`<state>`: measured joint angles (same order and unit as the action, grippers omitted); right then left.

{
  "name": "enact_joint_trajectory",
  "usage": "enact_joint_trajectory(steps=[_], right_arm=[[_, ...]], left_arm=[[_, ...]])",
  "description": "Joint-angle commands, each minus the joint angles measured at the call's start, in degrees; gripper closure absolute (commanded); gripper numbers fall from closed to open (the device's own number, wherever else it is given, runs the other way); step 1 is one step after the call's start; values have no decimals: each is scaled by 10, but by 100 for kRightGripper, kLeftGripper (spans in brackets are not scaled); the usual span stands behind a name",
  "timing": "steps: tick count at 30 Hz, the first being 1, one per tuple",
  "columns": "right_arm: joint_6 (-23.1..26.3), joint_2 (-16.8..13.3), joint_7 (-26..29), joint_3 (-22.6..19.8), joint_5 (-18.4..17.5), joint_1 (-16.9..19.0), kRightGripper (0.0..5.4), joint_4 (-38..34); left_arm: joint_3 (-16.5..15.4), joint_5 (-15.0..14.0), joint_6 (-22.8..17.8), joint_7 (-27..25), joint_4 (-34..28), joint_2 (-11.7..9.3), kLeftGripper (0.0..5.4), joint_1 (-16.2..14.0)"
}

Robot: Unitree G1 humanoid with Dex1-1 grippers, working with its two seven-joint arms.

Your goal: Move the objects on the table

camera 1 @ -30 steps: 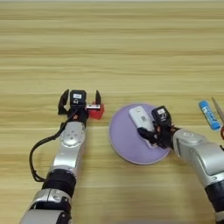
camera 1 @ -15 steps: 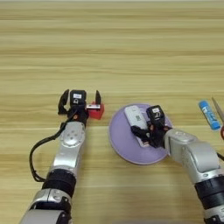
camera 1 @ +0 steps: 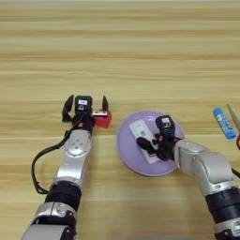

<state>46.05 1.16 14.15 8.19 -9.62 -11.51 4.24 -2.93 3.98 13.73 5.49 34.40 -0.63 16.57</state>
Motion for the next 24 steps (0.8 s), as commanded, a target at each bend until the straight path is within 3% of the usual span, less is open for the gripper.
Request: enact_joint_trajectory(steps=[1, 10, 19, 24], right_arm=[[-1, -3, -3, 4, 3, -5, 96, -6], [-73, -15, -11, 16, 32, -7, 6, -12], [-136, -33, -7, 26, 57, -11, 3, -17], [-192, -63, -19, 19, 92, -37, 3, 18]], left_arm=[[2, -3, -5, 0, -6, 3, 0, -2], [2, -4, -5, -2, -5, 1, 0, -2], [3, -4, -4, -3, -5, 2, 0, -3], [3, -4, -5, -2, -4, 3, 0, -2]])
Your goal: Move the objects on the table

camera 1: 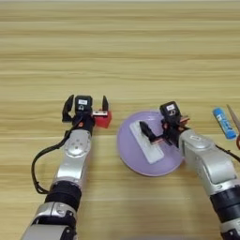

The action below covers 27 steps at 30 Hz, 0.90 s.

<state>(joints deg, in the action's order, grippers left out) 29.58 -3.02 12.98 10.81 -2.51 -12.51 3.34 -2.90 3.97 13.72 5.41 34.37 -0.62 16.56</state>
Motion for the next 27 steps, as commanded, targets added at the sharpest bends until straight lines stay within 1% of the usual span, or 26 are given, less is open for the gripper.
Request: enact_joint_trajectory(steps=[1, 3, 6, 11, 15, 22, 27], right_arm=[[-33, -28, -11, -8, 29, -33, 3, 41], [-57, -42, -21, -9, 49, -44, 3, 72], [-86, -45, -29, -23, 51, -56, 3, 113], [-132, -52, -37, -23, 70, -66, 3, 155], [-155, -53, -28, -28, 67, -74, 3, 184], [-168, -55, -16, -39, 61, -79, 3, 198], [-166, -56, -6, -44, 58, -80, 3, 199]], left_arm=[[3, -4, -5, -1, -4, 3, 0, -2], [3, -4, -5, -2, -5, 3, 0, -2], [4, -4, -4, -3, -6, 4, 0, -2], [4, -6, -3, -4, -10, 5, 0, -3], [4, -7, -2, -5, -12, 5, 0, -4], [5, -8, -4, -6, -16, 6, 0, -5], [5, -9, -5, -6, -18, 5, 0, -6]])
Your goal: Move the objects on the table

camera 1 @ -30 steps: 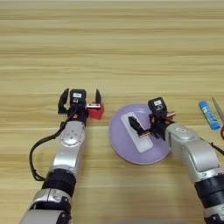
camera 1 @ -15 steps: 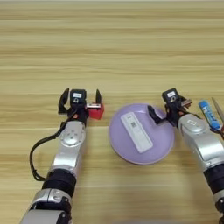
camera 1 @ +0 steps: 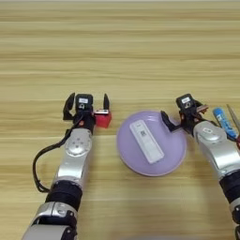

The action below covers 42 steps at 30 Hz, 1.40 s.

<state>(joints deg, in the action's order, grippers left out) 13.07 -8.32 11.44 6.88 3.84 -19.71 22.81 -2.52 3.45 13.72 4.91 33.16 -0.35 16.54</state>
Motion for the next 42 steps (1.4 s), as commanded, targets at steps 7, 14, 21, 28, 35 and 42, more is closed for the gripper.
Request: enact_joint_trajectory(steps=[7, 14, 21, 28, 35, 42], right_arm=[[7, -5, 22, 0, 0, -9, 3, 16], [20, -14, 30, 11, 17, -11, 3, 30], [10, -13, 26, 17, 30, -25, 3, 74], [-13, -12, 9, 26, 54, -40, 3, 122], [-60, -14, -31, 43, 92, -63, 3, 191], [-76, -22, -64, 61, 127, -74, 3, 225]], left_arm=[[1, -4, -6, 0, -8, 3, 0, -6], [2, -4, -7, 0, -9, 4, 0, -6], [2, -4, -7, 1, -8, 4, 0, -5], [2, -4, -8, 1, -10, 5, 0, -6], [2, -3, -9, 2, -13, 6, 0, -7], [3, -3, -10, 2, -14, 6, 0, -7]])
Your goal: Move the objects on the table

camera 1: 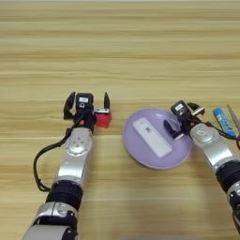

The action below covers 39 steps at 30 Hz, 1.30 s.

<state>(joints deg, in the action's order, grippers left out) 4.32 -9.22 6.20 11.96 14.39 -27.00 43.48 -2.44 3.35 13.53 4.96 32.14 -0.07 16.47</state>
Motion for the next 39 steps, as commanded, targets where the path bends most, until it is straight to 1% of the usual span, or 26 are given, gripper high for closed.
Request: enact_joint_trajectory(steps=[1, 6, 10, 15, 17, 19, 25, 34, 35, 39], right_arm=[[14, -16, -12, 12, 25, 2, 3, 15], [41, -29, 7, 24, 38, 30, 3, -35], [72, -38, 34, 29, 37, 65, 3, -112], [117, -59, 73, 36, 38, 121, 3, -218], [127, -63, 83, 35, 35, 135, 3, -244], [131, -62, 85, 35, 34, 136, 3, -249], [127, -50, 80, 32, 31, 125, 3, -232], [125, -47, 81, 28, 27, 128, 3, -244], [123, -45, 79, 25, 24, 128, 3, -247], [92, -24, 73, -3, -12, 120, 3, -258]], left_arm=[[2, -2, -9, 1, -4, 3, 0, -6], [2, -1, -9, 3, -3, 4, 0, -5], [2, -1, -9, 5, -1, 5, 0, -4], [2, 0, -9, 6, 0, 6, 0, -3], [2, 0, -9, 6, 2, 5, 0, -2], [1, -1, -8, 5, 4, 4, 0, 0], [1, -1, -8, 4, 5, 3, 0, -2], [2, -1, -10, 3, 2, 3, 0, -3], [2, -1, -9, 2, 3, 2, 0, -3], [4, -1, -9, -3, 6, 1, 0, -3]])
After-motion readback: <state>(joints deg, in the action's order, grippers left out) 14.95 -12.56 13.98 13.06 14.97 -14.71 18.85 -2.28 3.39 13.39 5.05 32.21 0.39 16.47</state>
